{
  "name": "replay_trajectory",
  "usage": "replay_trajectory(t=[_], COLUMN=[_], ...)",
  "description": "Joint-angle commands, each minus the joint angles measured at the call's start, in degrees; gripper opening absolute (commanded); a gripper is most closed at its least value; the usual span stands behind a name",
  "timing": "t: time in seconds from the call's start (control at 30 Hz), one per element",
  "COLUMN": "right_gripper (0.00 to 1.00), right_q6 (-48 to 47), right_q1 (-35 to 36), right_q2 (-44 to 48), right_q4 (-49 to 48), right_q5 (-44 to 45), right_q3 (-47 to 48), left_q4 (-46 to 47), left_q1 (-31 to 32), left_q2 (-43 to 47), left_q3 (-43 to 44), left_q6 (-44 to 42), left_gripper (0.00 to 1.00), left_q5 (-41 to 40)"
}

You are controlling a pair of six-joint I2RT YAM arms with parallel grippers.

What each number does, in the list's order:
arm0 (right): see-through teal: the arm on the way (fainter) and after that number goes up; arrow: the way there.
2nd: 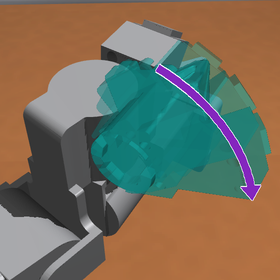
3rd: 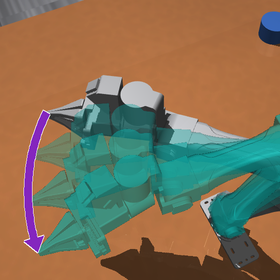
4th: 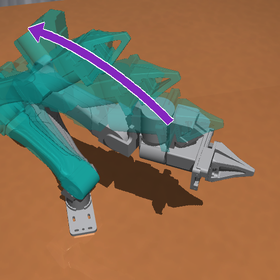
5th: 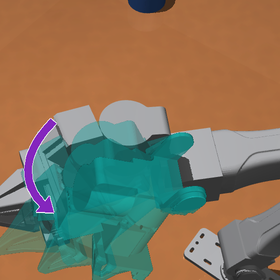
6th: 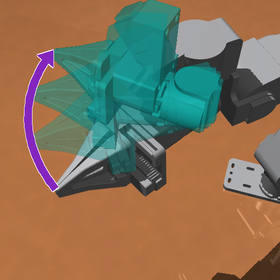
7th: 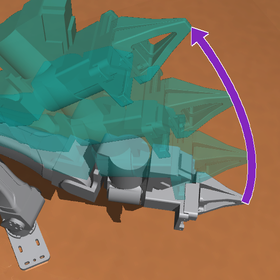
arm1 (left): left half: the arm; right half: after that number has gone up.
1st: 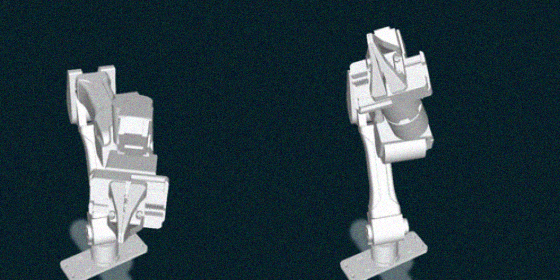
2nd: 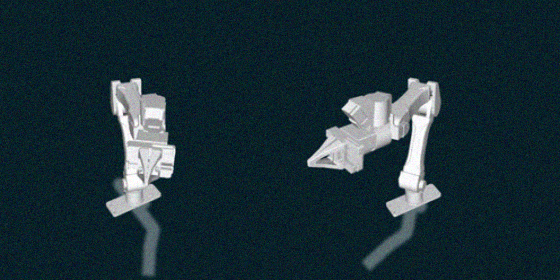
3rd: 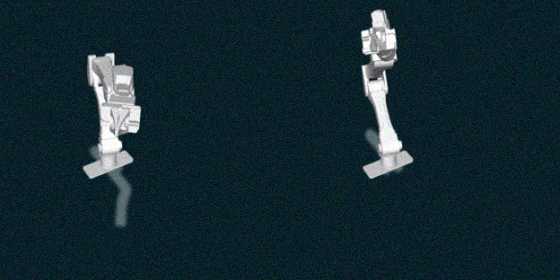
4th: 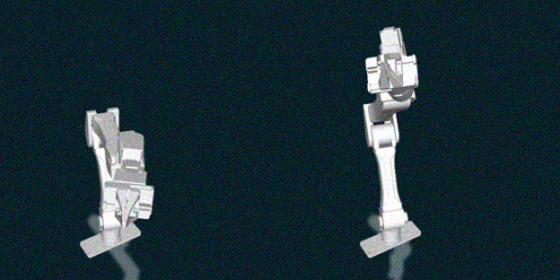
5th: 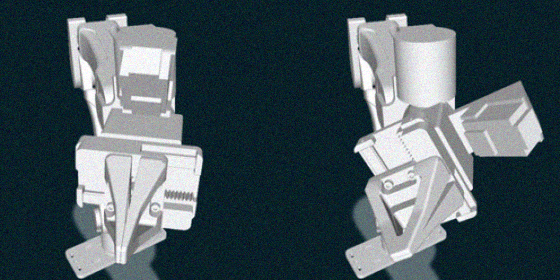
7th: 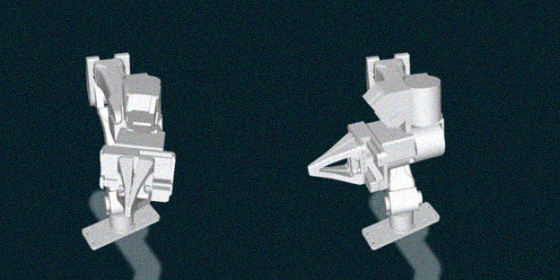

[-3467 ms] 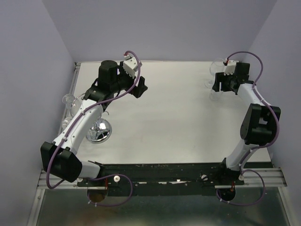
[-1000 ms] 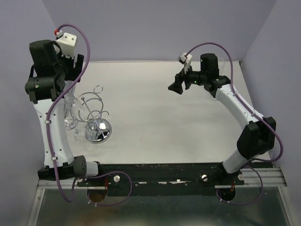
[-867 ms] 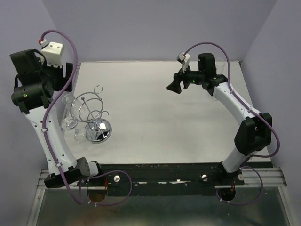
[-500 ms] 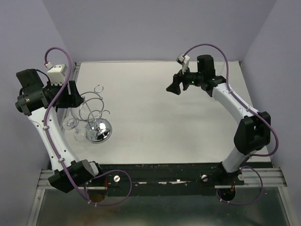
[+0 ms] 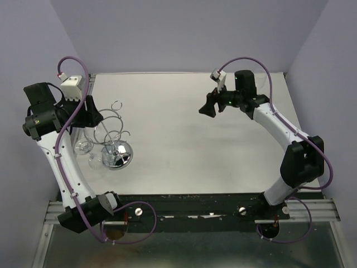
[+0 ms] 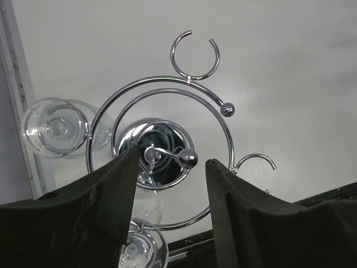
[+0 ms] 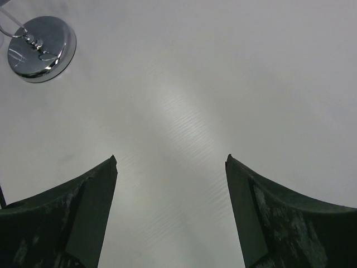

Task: Take the wine glass off the wine glass rack

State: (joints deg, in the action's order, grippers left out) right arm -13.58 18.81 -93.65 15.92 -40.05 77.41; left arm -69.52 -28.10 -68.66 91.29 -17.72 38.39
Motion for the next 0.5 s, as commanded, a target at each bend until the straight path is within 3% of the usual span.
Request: replay_trajectory(t=[0.0, 0.2, 0.47], right_gripper=[0.86, 0.86, 0.87], right_q6=[-0.7, -0.5, -0.7], right_q1=[0.5, 0.5, 0.5], right_q2=[1.4, 1.0, 2.0], right_q4=[-1.2, -1.3, -2.2], right_q5=[1.0, 1.6, 2.4], right_q3=[-0.7, -0.3, -2.1], left_q4=[2.8, 5.8, 5.9], left_q1=[3.1, 9.1, 10.6], left_q2=[1.9, 3.4, 3.4], left_q3=[-1.9, -3.3, -2.6], left_q6=[1.4, 2.9, 2.4], left_gripper=[0.62, 0.54, 0.47], left_q5=[0.6, -5.1, -9.6])
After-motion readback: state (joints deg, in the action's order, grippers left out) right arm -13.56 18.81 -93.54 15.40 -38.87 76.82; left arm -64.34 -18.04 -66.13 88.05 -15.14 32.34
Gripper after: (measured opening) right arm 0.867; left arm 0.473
